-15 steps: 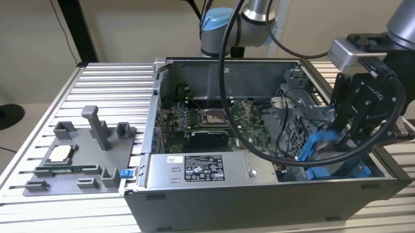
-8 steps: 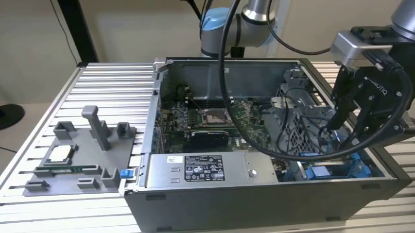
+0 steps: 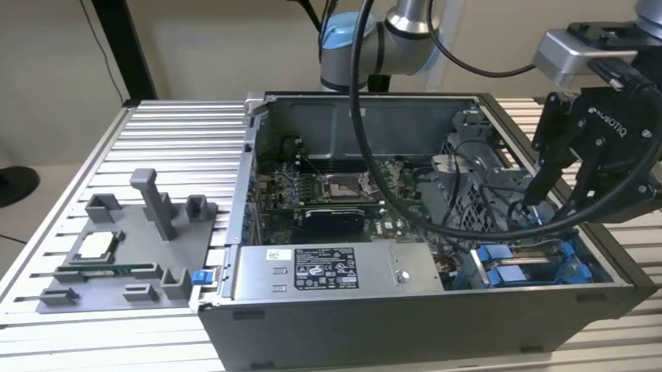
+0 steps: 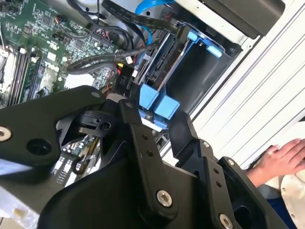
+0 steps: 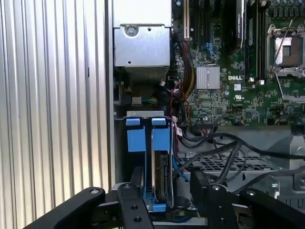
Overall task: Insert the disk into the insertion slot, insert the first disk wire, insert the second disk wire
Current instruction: 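Insert the disk into the insertion slot, then insert the first disk wire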
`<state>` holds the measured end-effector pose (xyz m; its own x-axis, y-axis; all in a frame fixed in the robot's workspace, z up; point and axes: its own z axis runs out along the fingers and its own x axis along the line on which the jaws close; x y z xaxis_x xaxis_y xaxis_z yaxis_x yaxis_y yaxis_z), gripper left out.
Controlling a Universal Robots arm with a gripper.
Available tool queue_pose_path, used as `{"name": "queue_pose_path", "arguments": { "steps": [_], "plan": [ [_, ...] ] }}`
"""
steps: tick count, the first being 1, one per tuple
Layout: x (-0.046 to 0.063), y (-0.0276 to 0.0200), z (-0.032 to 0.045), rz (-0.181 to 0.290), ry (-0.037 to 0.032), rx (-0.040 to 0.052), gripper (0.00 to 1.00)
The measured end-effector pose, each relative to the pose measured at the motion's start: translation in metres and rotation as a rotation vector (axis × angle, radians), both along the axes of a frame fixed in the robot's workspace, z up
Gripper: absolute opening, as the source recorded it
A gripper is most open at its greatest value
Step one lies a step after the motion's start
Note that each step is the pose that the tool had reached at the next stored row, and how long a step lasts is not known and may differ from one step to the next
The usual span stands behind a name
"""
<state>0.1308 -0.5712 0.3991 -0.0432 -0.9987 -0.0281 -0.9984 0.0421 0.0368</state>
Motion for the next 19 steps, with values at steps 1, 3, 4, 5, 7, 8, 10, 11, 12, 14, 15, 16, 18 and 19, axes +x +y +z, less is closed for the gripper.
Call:
{"name": "queue_pose_path", "arguments": {
  "steps": [1, 3, 4, 5, 7, 8, 10, 11, 12, 14, 15, 16, 18, 19],
  "plan": [
    [0.0, 0.0001, 0.0009, 0.0, 0.0, 0.0002, 1.0],
    [0.0, 0.001, 0.0008, 0.0, 0.0, 0.0005, 1.0],
    [0.0, 0.0012, 0.0009, 0.0, 0.0, 0.0002, 1.0],
    [0.0, 0.0014, 0.0007, 0.0, -0.0001, 0.0004, 1.0],
    [0.0, 0.0027, 0.0005, 0.0, -0.0001, 0.0001, 1.0],
    [0.0, 0.0032, 0.0001, 0.0, -0.0001, 0.0007, 1.0],
    [0.0, 0.0049, -0.0002, 0.0, -0.0001, 0.0016, 1.0],
    [0.0, 0.0057, -0.0005, 0.0, -0.0001, 0.0025, 1.0],
    [0.0, 0.0069, -0.0009, 0.0, -0.0001, 0.0037, 1.0],
    [0.0, 0.0082, -0.002, 0.0, -0.0001, 0.0087, 1.0],
    [0.0, 0.0083, -0.0026, 0.0, -0.0001, 0.0154, 1.0],
    [0.0, 0.0085, -0.0034, 0.0, -0.0001, 0.0238, 1.0],
    [0.0, 0.0085, -0.0048, 0.0, -0.0001, 0.0374, 1.0],
    [0.0, 0.0085, -0.0056, 0.0, -0.0001, 0.0436, 1.0]
  ]
}}
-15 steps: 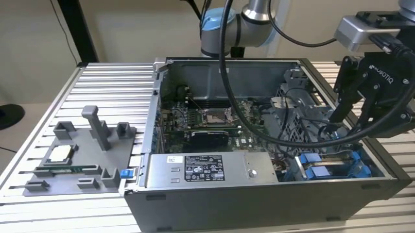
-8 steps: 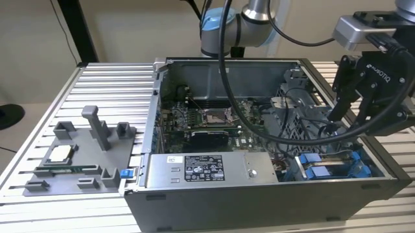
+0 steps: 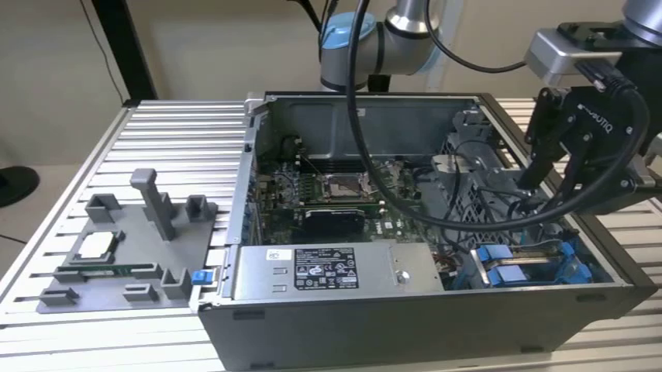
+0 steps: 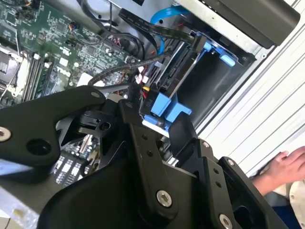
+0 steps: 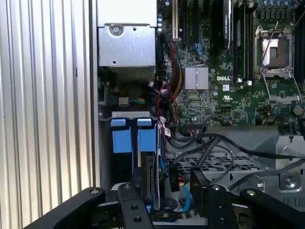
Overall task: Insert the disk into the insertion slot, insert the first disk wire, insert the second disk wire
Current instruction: 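Insert the first disk wire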
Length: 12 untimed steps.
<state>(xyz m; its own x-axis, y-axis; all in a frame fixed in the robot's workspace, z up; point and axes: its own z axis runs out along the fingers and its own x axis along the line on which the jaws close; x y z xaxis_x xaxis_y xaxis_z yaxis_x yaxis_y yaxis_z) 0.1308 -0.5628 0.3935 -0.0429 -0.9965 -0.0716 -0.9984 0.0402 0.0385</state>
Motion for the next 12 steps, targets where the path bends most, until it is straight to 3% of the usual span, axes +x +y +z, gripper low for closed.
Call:
{"name": "queue_pose_path", "arguments": {
  "steps": [3, 12],
  "plan": [
    [0.0, 0.0001, -0.0008, 0.001, 0.0, 0.0058, 1.0],
    [0.0, -0.0003, -0.0008, 0.013, 0.0001, 0.0059, 1.0]
  ]
}}
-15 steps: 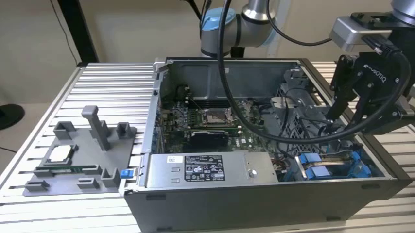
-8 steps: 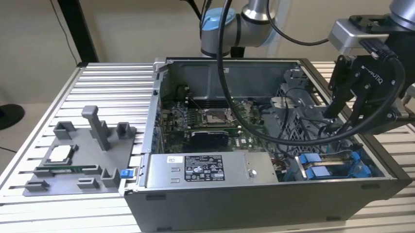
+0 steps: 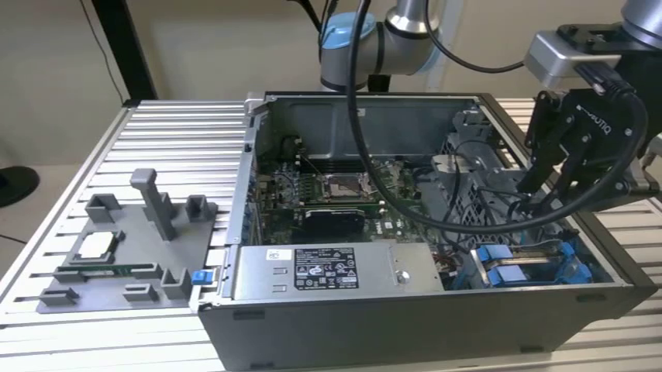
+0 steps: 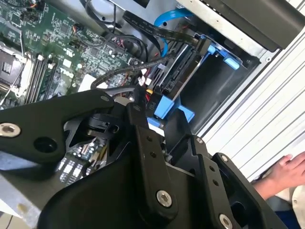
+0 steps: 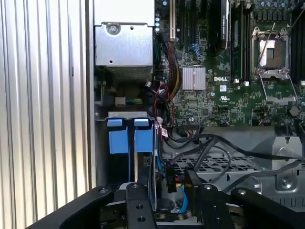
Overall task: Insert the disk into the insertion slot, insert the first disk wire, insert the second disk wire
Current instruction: 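Insert the first disk wire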
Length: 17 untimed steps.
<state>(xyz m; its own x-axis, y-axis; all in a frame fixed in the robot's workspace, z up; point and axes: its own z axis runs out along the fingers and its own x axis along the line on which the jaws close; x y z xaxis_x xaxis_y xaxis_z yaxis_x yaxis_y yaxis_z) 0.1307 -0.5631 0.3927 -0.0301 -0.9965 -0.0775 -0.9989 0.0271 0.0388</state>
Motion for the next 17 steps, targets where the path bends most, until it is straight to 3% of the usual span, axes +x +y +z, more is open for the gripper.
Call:
{"name": "queue_pose_path", "arguments": {
  "steps": [17],
  "plan": [
    [0.0, -0.002, -0.002, 0.019, -0.0013, 0.0031, 1.0]
  ]
}}
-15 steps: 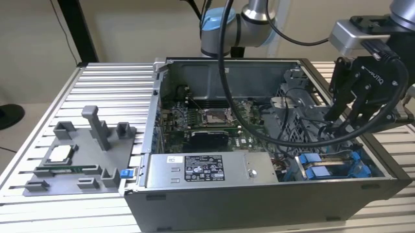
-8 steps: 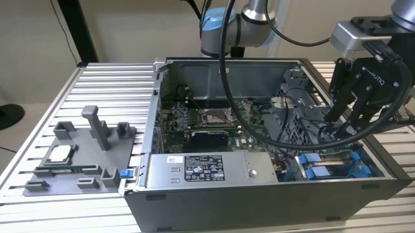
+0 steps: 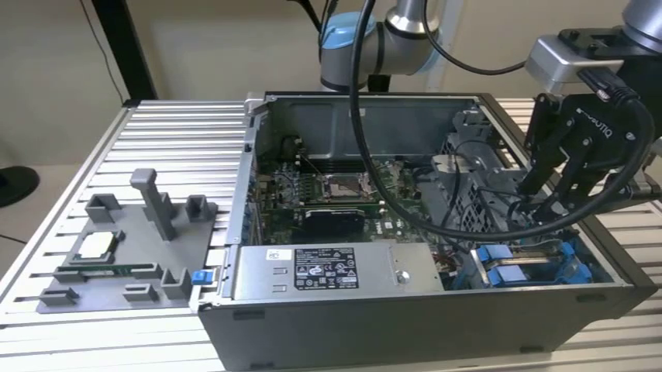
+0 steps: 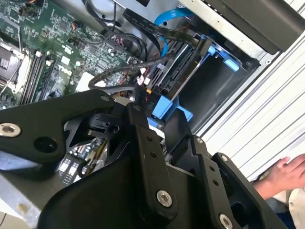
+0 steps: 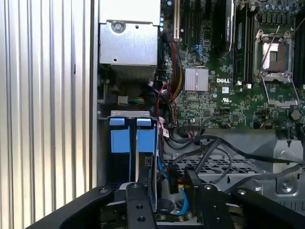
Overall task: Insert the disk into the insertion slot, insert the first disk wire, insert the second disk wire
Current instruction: 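Insert the first disk wire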
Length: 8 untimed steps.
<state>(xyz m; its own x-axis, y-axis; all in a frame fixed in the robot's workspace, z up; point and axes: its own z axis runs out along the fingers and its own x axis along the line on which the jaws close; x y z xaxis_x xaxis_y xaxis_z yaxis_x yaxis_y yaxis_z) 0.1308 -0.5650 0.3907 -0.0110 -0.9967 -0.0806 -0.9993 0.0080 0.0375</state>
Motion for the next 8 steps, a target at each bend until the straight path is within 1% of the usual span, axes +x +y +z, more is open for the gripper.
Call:
{"name": "queue_pose_path", "arguments": {
  "steps": [2, 4, 6, 8],
  "plan": [
    [-0.0001, 0.0, -0.0002, 0.0, -0.0001, 0.0002, 1.0],
    [-0.0002, 0.0, -0.0004, 0.0, -0.0004, 0.0031, 1.0],
    [-0.0003, 0.0, -0.0004, 0.0, -0.0009, 0.0114, 1.0],
    [-0.0003, 0.0, -0.0003, 0.0, -0.0018, 0.0239, 1.0]
  ]
}}
